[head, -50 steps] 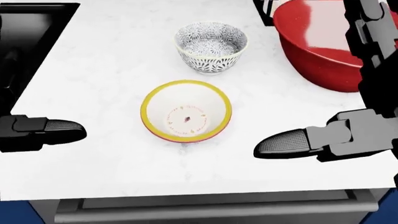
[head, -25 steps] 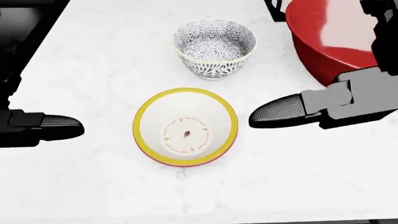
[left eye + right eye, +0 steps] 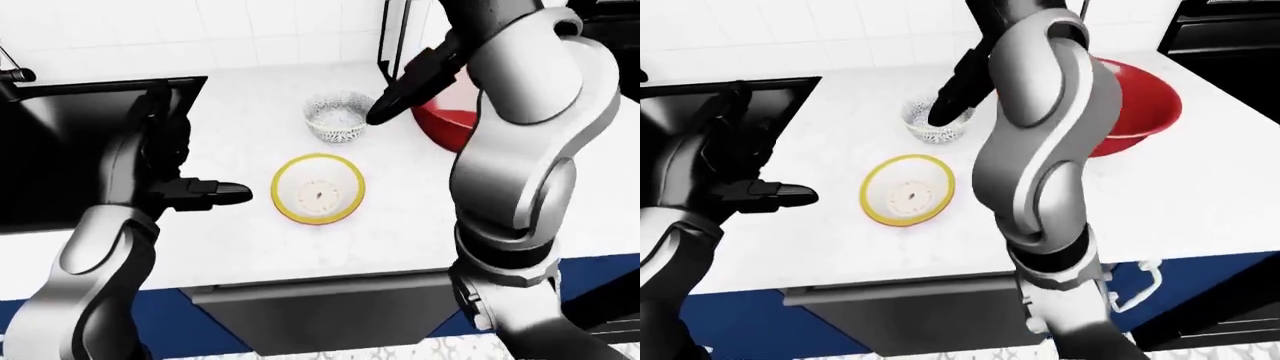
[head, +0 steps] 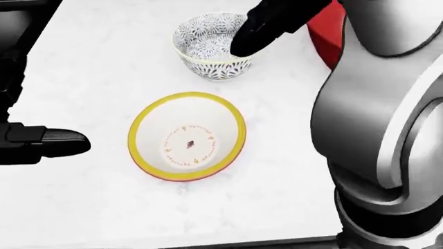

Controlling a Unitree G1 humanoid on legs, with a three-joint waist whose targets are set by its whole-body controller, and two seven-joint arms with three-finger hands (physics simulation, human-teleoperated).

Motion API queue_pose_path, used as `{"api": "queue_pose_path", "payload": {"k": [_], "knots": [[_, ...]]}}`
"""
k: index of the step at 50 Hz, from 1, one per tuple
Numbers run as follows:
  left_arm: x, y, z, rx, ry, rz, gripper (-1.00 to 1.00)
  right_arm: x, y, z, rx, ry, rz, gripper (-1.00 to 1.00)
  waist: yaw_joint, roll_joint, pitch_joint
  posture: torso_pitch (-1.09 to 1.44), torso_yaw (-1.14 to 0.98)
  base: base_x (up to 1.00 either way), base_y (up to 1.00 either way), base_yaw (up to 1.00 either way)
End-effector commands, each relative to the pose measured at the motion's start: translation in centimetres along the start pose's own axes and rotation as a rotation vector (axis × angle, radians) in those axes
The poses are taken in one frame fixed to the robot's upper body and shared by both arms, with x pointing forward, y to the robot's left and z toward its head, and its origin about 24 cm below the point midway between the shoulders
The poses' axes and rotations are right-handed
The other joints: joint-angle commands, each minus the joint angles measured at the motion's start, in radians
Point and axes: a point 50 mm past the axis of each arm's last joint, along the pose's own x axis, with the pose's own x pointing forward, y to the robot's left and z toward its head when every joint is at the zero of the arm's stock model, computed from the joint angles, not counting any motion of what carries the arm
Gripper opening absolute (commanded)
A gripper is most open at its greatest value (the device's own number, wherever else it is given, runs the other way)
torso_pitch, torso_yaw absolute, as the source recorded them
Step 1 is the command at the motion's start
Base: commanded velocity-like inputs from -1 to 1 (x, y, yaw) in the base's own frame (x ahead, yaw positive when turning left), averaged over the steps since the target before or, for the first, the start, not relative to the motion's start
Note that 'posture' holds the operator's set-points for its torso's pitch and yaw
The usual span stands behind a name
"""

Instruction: Stack the bowls from largest to smallest.

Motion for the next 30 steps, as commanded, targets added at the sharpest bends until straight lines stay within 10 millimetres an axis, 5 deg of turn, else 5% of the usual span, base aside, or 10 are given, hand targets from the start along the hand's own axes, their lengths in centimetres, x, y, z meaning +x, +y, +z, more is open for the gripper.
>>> {"api": "queue_pose_path", "payload": {"k": [1,30], "knots": [[-0.2,0.0,1.4,0.012,-0.078,0.002,1.0,-0.1,-1.0,1.3,-0.141,-0.06,-0.062,1.0,-0.002,0.006,-0.024,0.0,0.0,0.0,0.0,0.0],[-0.1,0.4,1.5,0.011,-0.079,0.01,1.0,3.7,5.2,1.3,-0.511,-0.228,0.1,1.0,-0.008,0.015,-0.033,0.0,0.0,0.0,0.0,0.0]]}}
